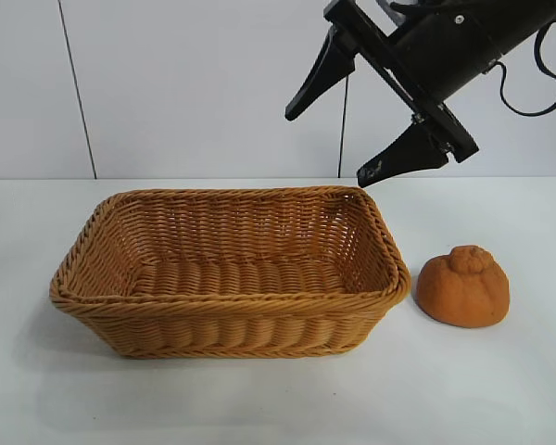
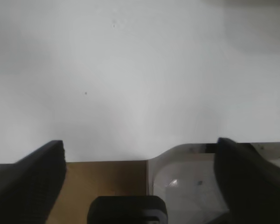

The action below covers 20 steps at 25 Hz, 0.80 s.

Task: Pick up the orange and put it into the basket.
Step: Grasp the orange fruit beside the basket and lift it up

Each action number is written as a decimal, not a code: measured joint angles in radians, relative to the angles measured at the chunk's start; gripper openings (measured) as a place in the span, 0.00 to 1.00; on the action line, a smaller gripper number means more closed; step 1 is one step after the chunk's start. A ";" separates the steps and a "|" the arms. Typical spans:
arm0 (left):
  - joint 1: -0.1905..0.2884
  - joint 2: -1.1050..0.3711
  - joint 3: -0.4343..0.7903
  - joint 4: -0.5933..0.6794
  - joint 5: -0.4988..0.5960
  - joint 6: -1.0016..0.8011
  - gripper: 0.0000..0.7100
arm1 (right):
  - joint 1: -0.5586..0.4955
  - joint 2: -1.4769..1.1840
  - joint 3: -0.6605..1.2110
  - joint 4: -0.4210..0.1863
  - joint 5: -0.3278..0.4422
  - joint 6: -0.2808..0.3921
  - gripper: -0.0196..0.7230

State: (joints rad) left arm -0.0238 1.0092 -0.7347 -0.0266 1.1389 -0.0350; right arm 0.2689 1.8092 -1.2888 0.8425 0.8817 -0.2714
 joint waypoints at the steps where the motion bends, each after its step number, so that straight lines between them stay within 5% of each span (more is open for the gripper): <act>1: 0.000 -0.059 0.041 0.000 -0.010 0.000 0.87 | 0.000 0.000 0.000 0.000 0.001 0.000 0.86; 7: 0.000 -0.396 0.201 0.000 -0.051 -0.007 0.87 | 0.000 0.000 0.000 0.000 0.001 0.000 0.86; 13: 0.000 -0.683 0.225 -0.003 -0.074 -0.007 0.87 | 0.000 0.000 -0.001 -0.010 0.013 0.000 0.86; 17: 0.000 -0.831 0.229 -0.006 -0.074 -0.008 0.87 | 0.000 0.000 -0.029 -0.088 0.060 0.019 0.86; 20: 0.000 -0.929 0.229 -0.006 -0.074 -0.008 0.87 | 0.000 0.000 -0.071 -0.205 0.104 0.076 0.86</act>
State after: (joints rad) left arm -0.0238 0.0802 -0.5058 -0.0324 1.0649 -0.0429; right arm 0.2689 1.8092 -1.3602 0.6374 0.9855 -0.1951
